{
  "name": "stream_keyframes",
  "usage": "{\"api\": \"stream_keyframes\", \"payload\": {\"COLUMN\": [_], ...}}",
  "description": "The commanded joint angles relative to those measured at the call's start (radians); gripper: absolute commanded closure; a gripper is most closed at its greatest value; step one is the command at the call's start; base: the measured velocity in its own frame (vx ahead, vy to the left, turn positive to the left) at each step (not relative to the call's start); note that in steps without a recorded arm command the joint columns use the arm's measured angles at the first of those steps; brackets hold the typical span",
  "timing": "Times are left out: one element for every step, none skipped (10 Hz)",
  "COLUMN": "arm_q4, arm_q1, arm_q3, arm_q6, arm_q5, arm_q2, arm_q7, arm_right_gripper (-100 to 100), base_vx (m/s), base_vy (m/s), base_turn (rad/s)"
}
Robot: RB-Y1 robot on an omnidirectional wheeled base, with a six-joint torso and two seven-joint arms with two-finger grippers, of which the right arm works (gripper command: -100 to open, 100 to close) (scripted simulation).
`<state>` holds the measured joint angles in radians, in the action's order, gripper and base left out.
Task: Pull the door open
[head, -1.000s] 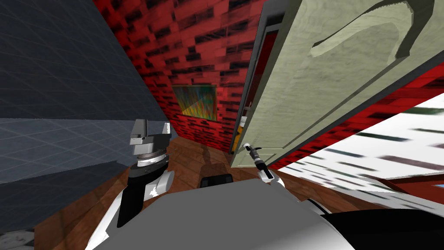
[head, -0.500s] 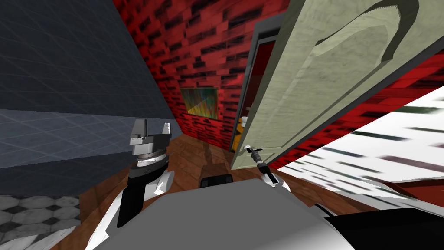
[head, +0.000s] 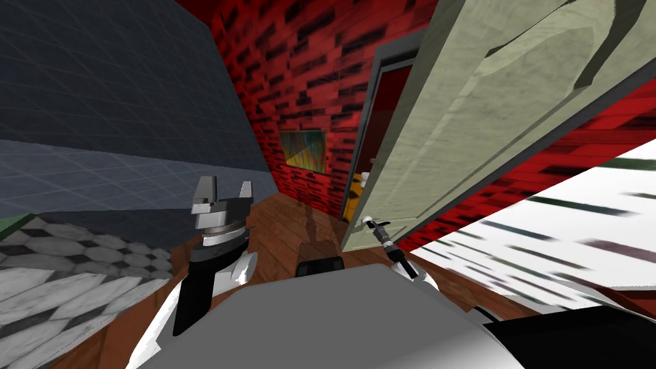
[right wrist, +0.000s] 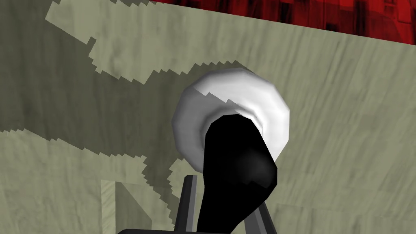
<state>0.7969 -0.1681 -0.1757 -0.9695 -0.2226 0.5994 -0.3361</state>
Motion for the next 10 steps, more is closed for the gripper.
{"api": "stream_keyframes", "payload": {"arm_q4": [0.003, 0.000, -0.001, 0.003, -0.007, -0.012, -0.017, -0.023, -0.029, -0.035], "arm_q1": [-0.016, -0.025, -0.030, -0.028, -0.033, -0.035, -0.036, -0.037, -0.039, -0.041], "arm_q3": [-0.012, -0.019, -0.023, -0.021, -0.029, -0.031, -0.033, -0.036, -0.039, -0.041], "arm_q6": [-0.025, -0.042, -0.052, -0.038, -0.056, -0.065, -0.074, -0.085, -0.096, -0.106], "arm_q5": [0.000, -0.001, -0.001, -0.001, 0.000, 0.001, 0.001, 0.001, 0.001, 0.002], "arm_q2": [0.014, 0.022, 0.028, 0.024, 0.028, 0.030, 0.033, 0.037, 0.040, 0.043], "arm_q7": [-0.012, -0.018, -0.023, -0.021, -0.027, -0.030, -0.033, -0.036, -0.039, -0.043], "arm_right_gripper": [100, 100, 100, 100, 100, 100, 100, 100, 100, 100], "base_vx": [-0.224, -0.213, -0.197, -0.086, -0.156, -0.229, -0.237, -0.215, -0.206, -0.204], "base_vy": [-0.078, -0.085, -0.089, -0.038, -0.070, -0.095, -0.062, -0.093, -0.095, -0.089], "base_turn": [0.135, 0.141, 0.113, 0.024, 0.182, 0.212, 0.175, 0.145, 0.171, 0.197]}}
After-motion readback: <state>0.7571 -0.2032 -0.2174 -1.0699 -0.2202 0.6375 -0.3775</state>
